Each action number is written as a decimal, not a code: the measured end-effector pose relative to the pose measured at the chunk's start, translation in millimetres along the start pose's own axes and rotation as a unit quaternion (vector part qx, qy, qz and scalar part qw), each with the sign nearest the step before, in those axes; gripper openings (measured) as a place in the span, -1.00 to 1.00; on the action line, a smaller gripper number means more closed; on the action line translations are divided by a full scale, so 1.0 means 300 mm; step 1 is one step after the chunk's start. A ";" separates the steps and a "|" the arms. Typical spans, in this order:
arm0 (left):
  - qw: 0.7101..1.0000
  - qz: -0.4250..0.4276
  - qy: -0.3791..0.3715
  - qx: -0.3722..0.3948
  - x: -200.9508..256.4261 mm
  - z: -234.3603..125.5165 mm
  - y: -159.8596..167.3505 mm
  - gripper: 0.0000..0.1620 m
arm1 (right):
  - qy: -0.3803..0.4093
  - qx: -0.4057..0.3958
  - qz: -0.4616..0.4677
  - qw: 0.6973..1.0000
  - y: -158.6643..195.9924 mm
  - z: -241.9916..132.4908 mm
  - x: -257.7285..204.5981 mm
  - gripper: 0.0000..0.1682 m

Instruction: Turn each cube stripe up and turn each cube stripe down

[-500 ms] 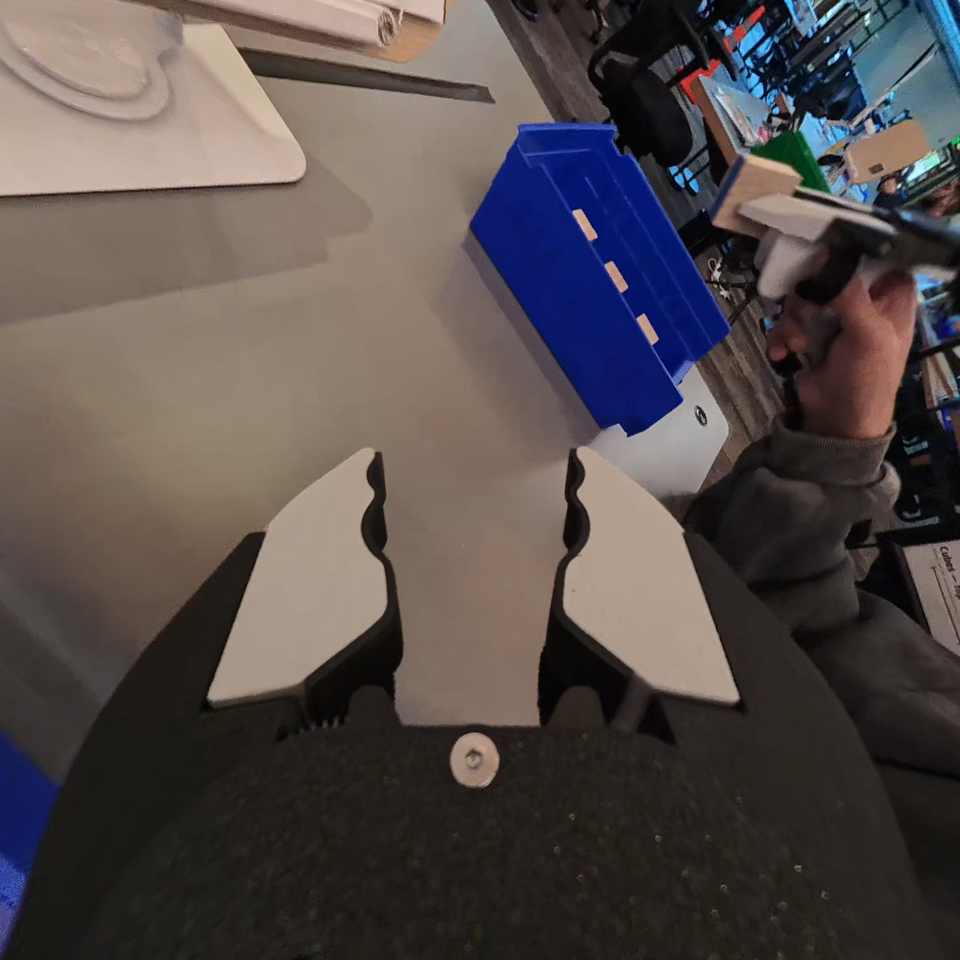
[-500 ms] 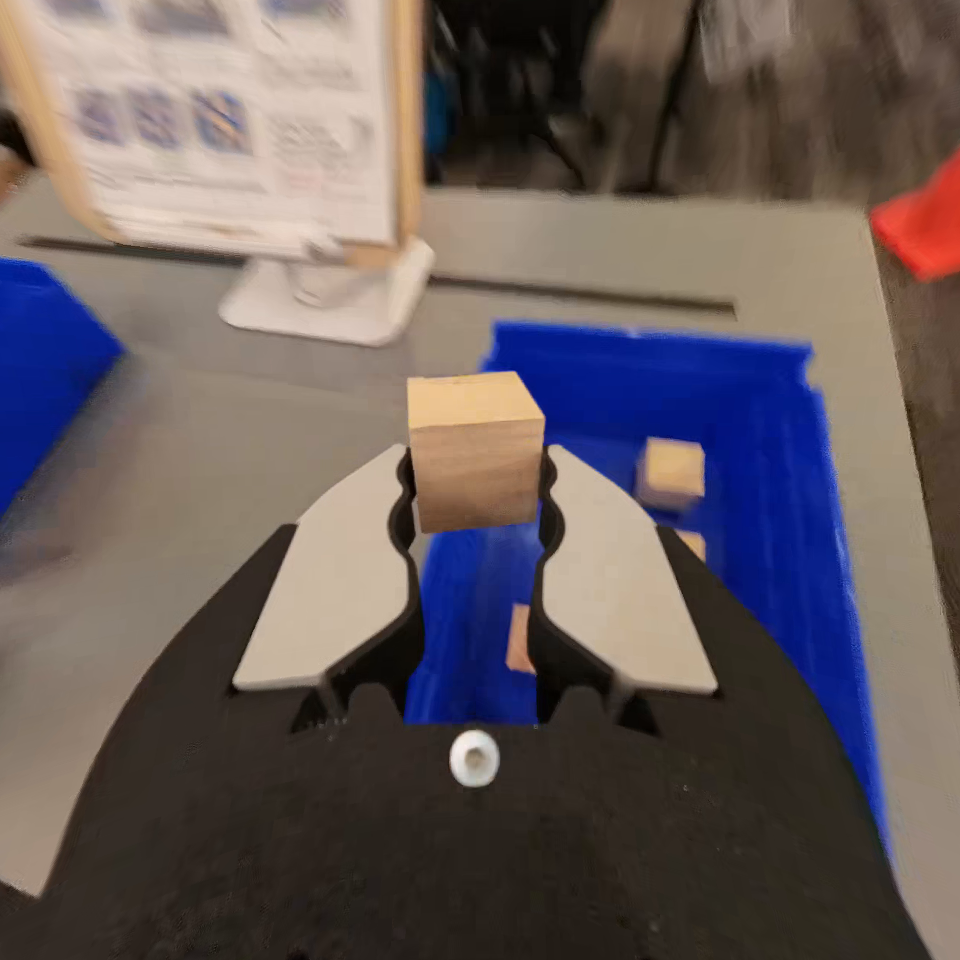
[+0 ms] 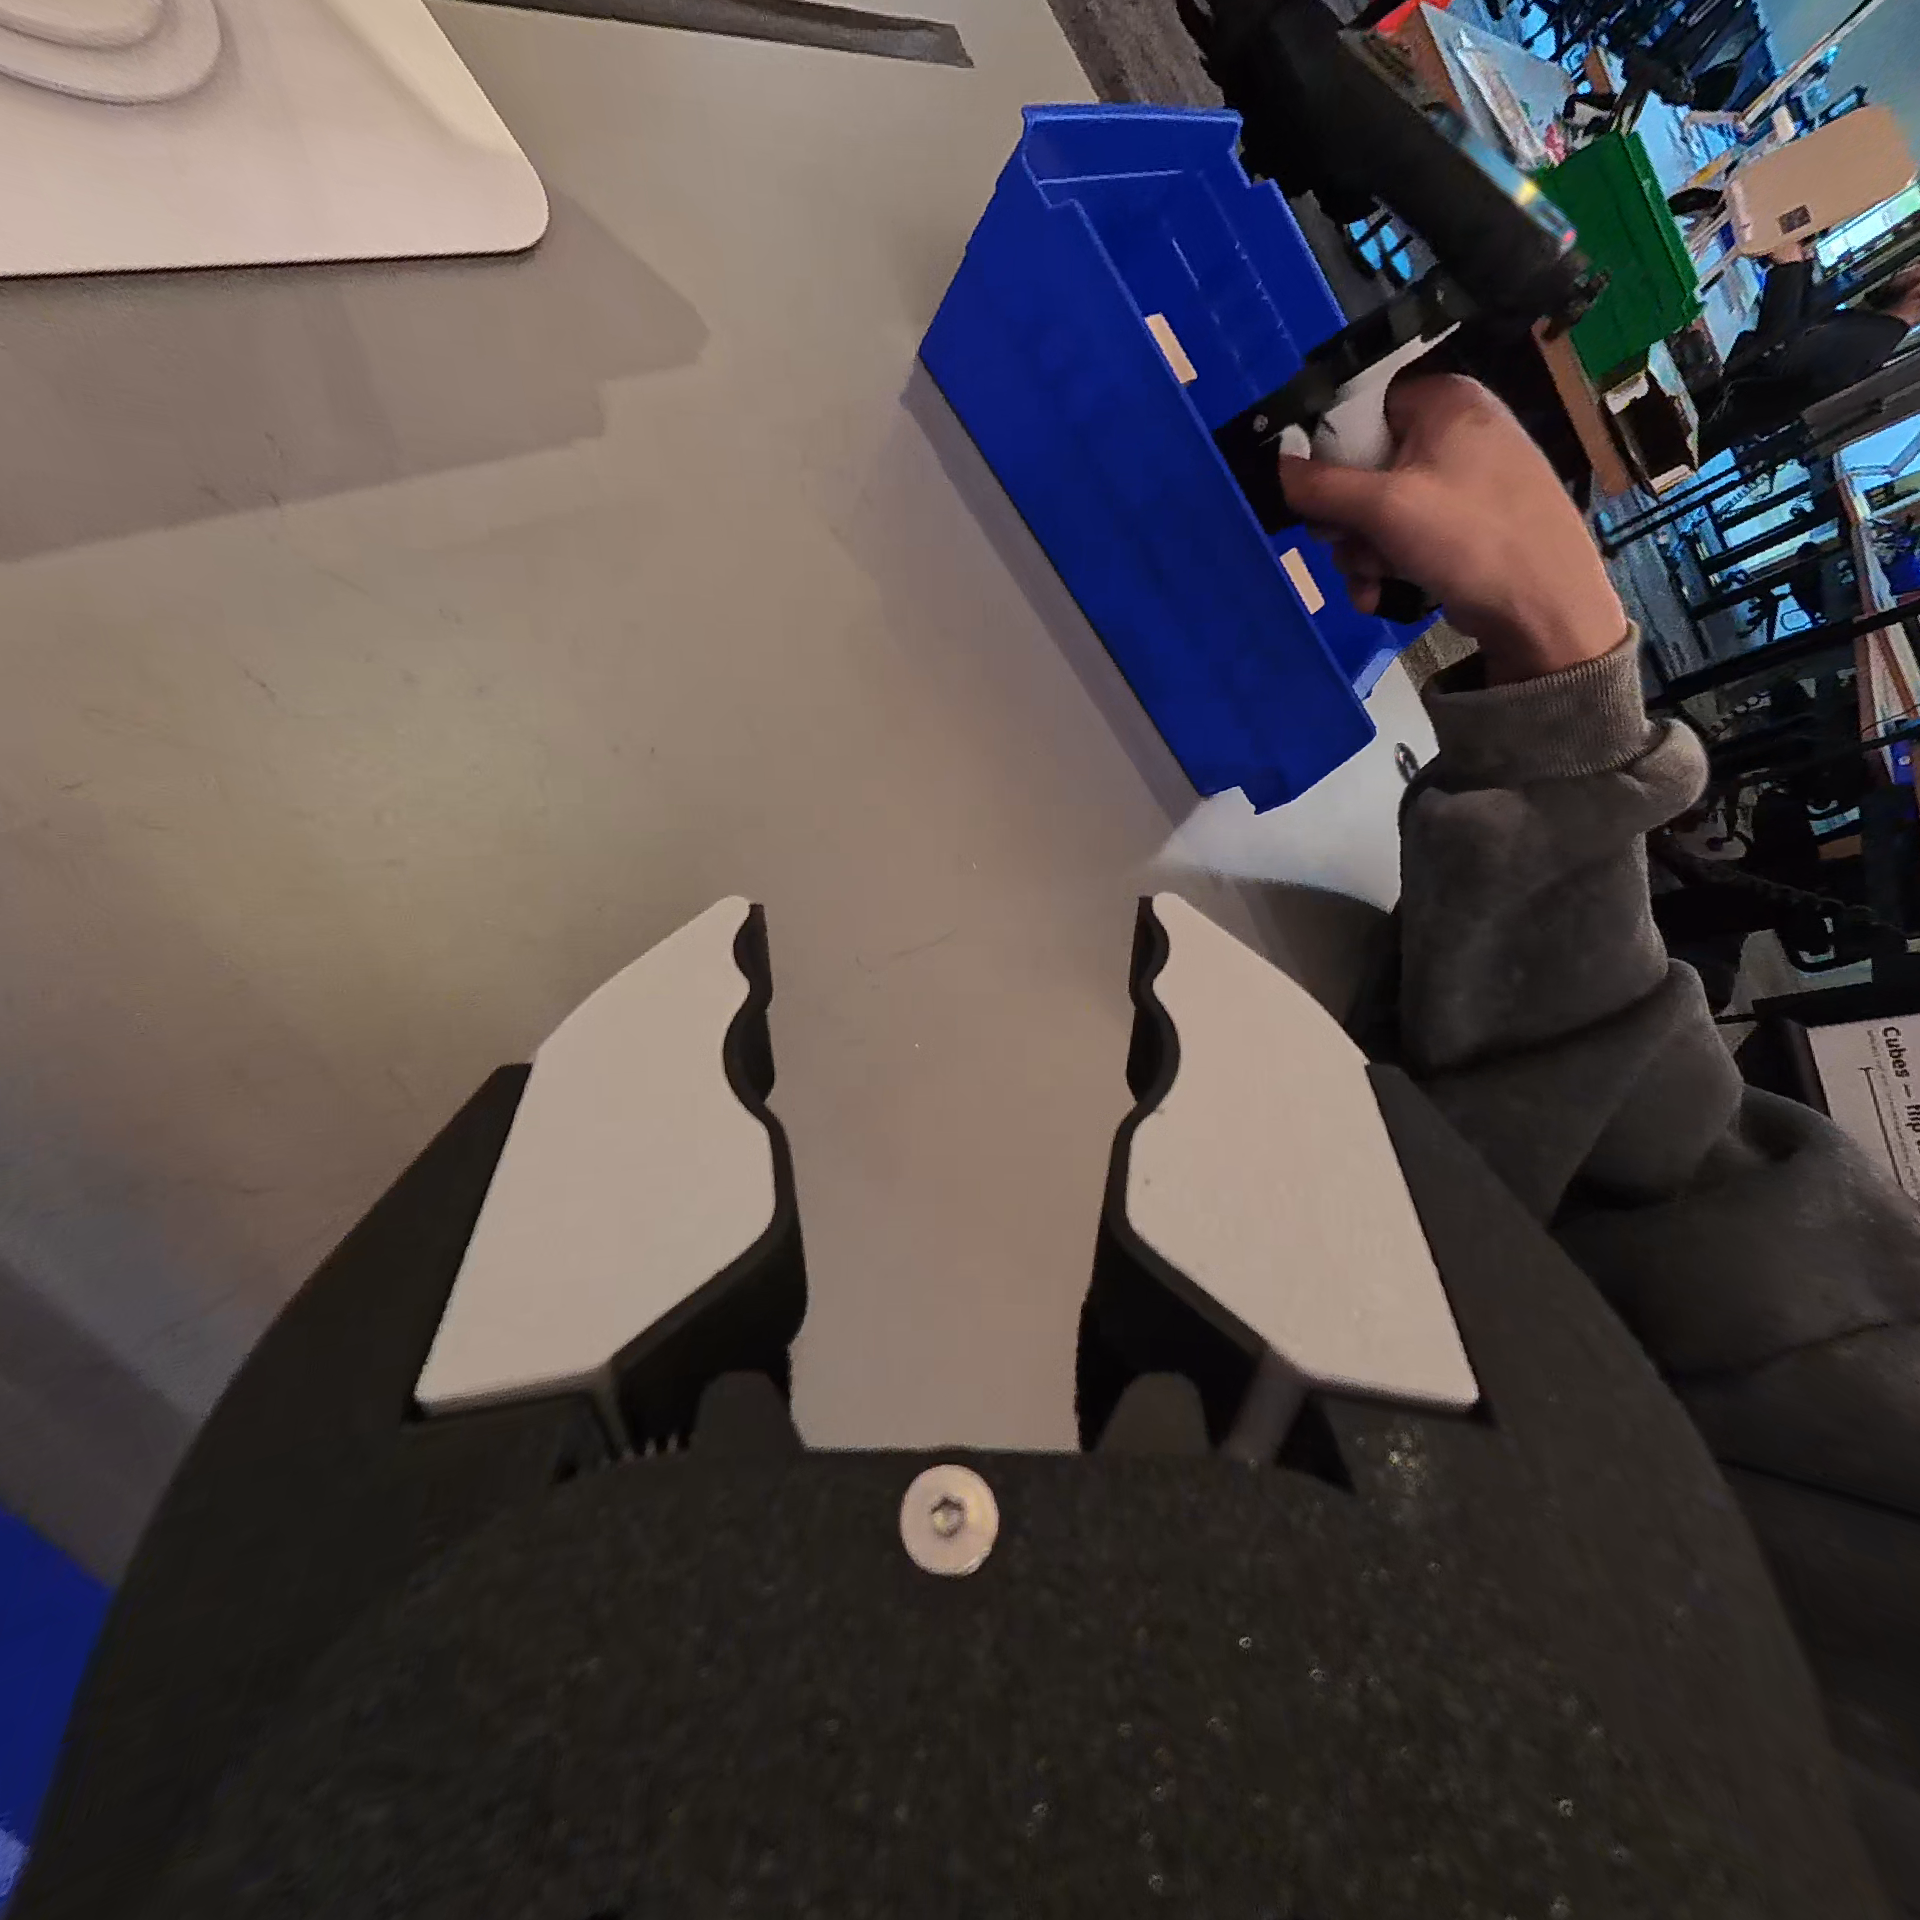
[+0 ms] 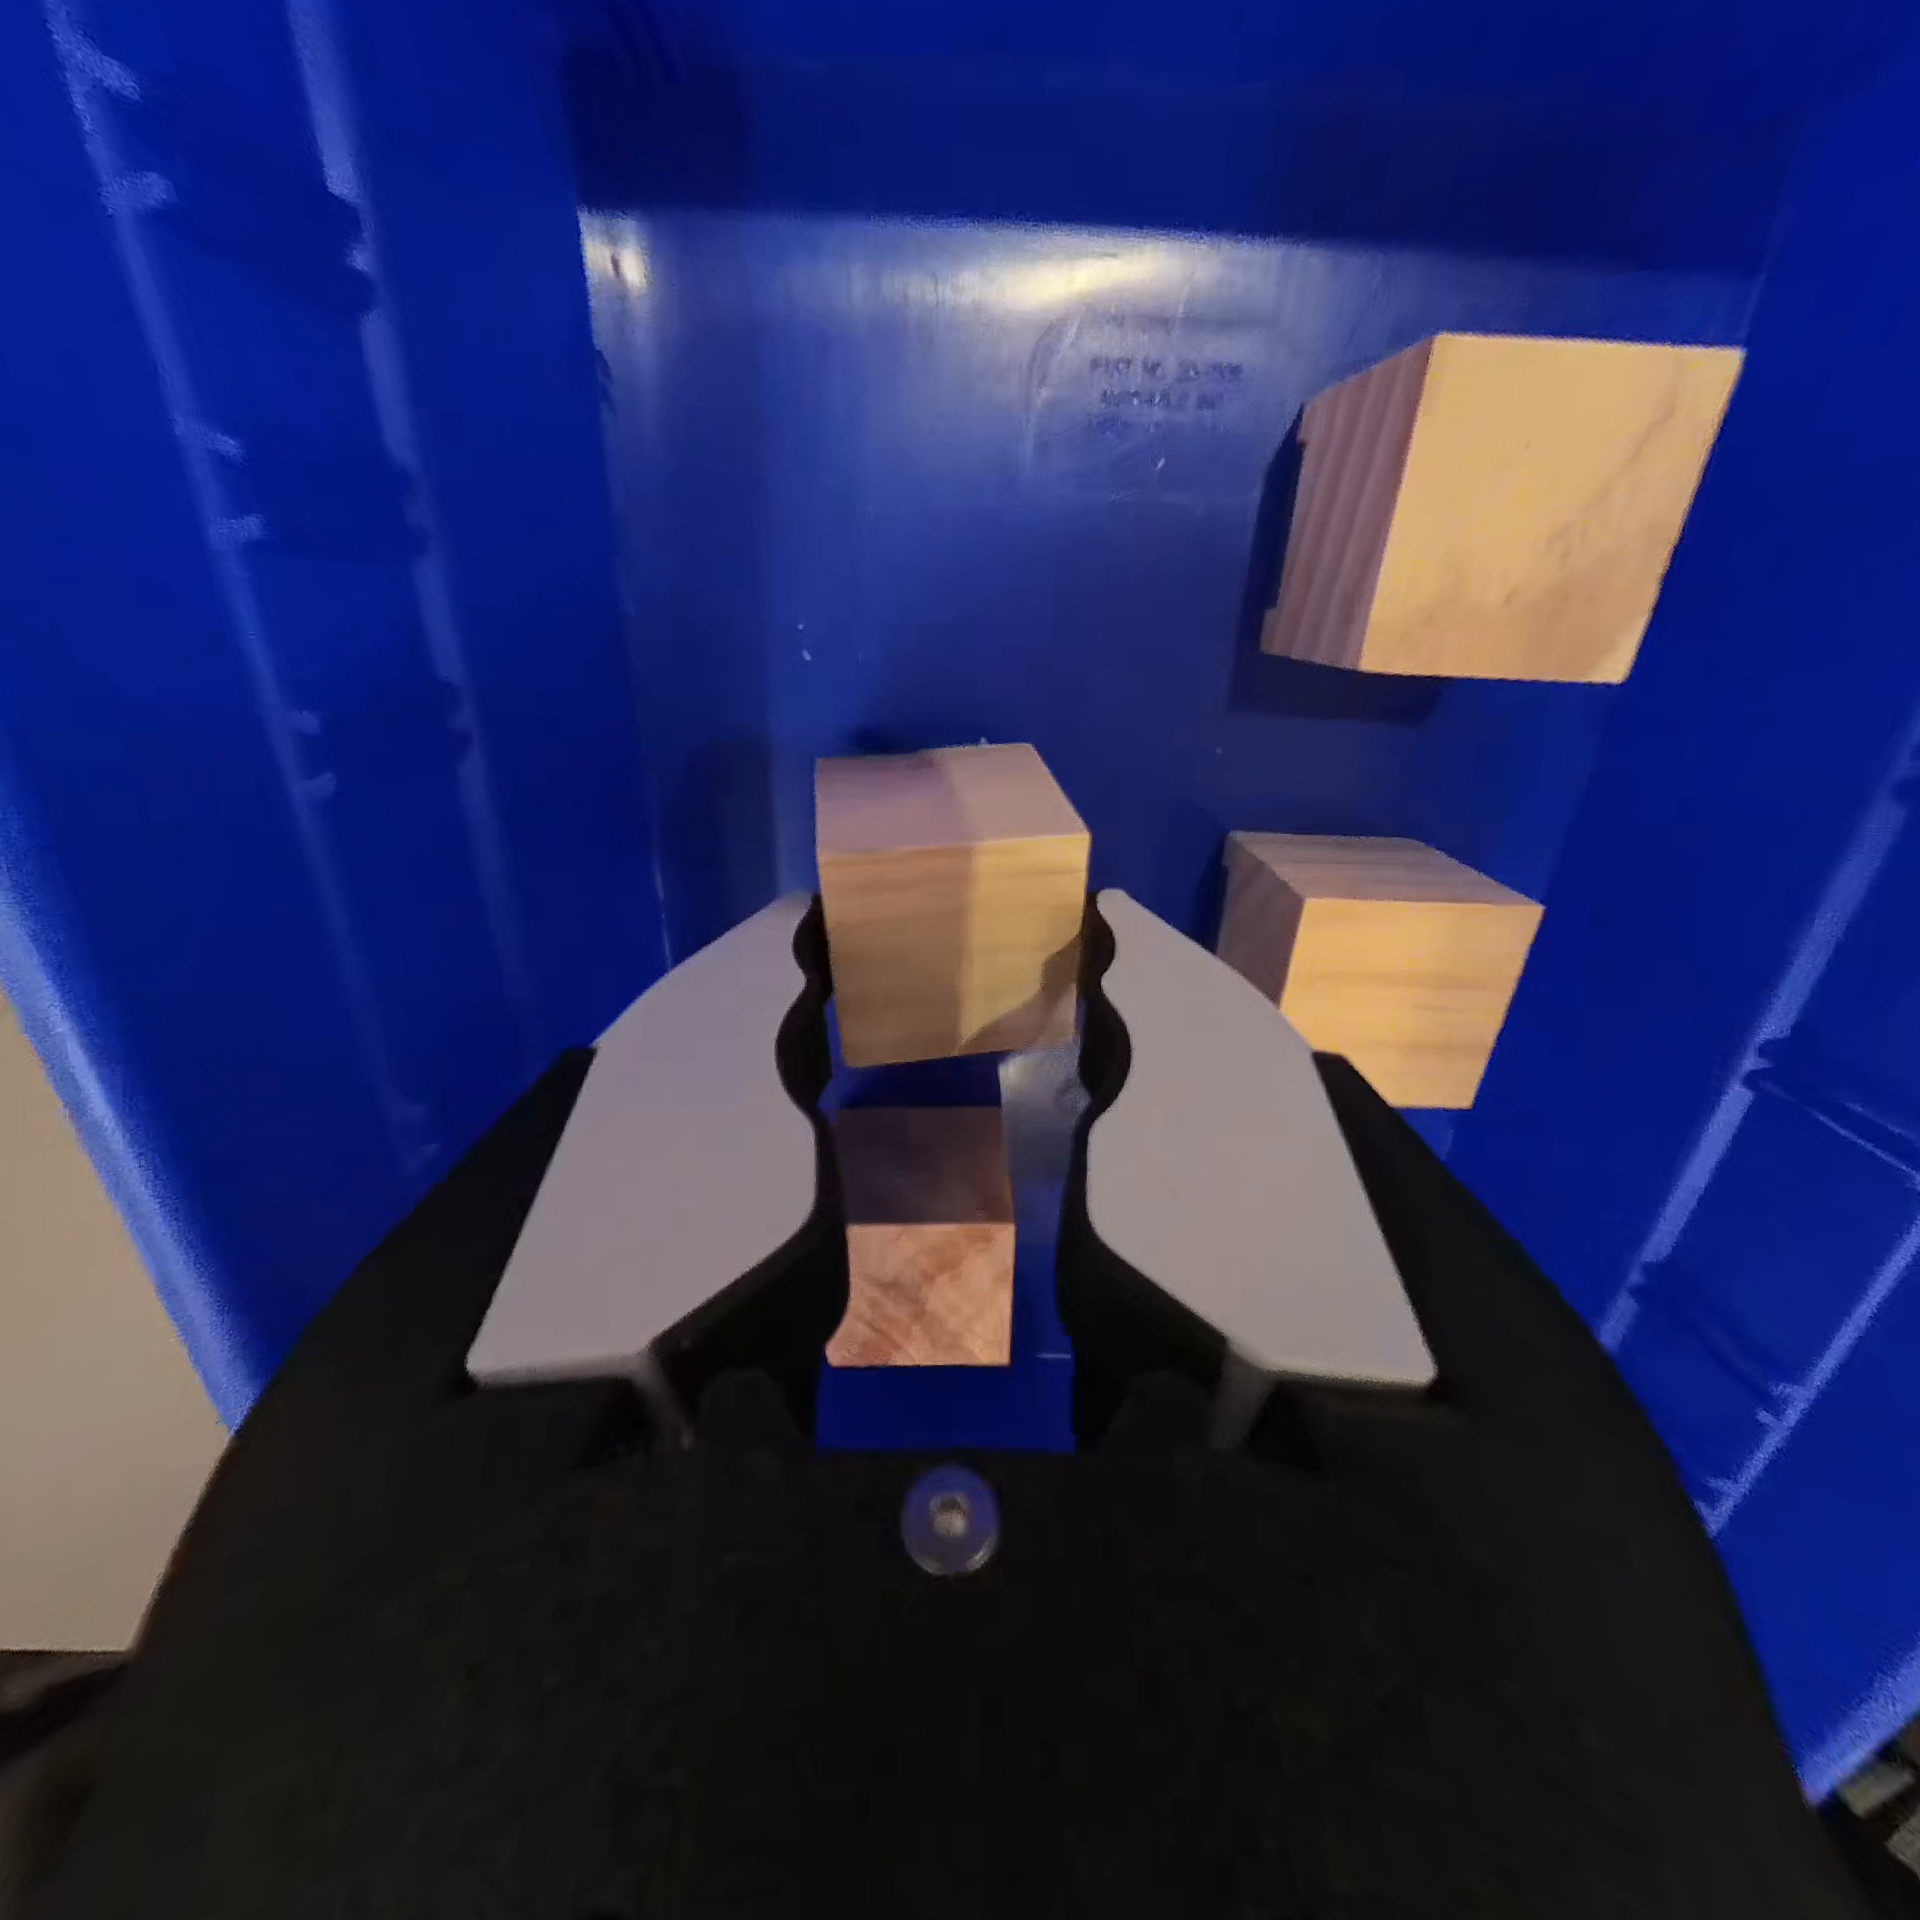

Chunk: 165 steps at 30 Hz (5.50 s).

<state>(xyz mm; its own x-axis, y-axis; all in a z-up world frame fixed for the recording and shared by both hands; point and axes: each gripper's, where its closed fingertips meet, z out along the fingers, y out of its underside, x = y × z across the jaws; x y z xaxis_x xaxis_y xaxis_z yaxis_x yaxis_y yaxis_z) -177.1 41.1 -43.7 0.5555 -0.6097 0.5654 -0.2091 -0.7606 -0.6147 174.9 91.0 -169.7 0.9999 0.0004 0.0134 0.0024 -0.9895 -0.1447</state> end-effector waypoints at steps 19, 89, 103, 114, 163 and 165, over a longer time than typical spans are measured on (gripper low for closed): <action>1.000 0.000 -0.018 0.011 -0.034 -0.063 -0.016 -0.19 | -0.300 0.552 -0.155 0.762 0.024 -0.618 -0.565 -0.26; 0.994 0.105 -0.017 -0.014 -0.028 -0.128 -0.026 -0.46 | -0.385 0.584 -0.194 0.688 0.201 -0.382 -0.824 -0.40; 0.901 -0.221 0.370 0.056 0.188 0.106 -0.010 -0.46 | -0.517 0.533 -0.205 0.638 0.252 -0.437 -0.907 -0.22; 0.894 -0.247 0.373 -0.006 0.207 0.141 0.054 -0.46 | -0.333 0.579 -0.411 0.620 0.206 -0.478 -0.997 -0.15; 0.982 0.098 0.140 0.081 0.144 0.013 0.391 -0.10 | -0.001 -0.020 0.010 1.000 -0.232 0.079 -0.002 -0.42; 0.981 0.098 0.148 0.079 0.157 0.011 0.394 -0.10 | -0.002 -0.020 0.011 1.000 -0.233 0.096 -0.005 -0.42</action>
<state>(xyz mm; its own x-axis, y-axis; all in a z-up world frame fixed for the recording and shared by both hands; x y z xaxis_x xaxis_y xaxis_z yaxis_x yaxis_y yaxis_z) -172.9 -76.8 -91.4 0.2542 -0.7961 0.5493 -0.1482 -0.5933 -0.7913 173.7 164.3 -188.2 0.9998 -0.0210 0.0058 -0.0203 -0.9943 -0.1051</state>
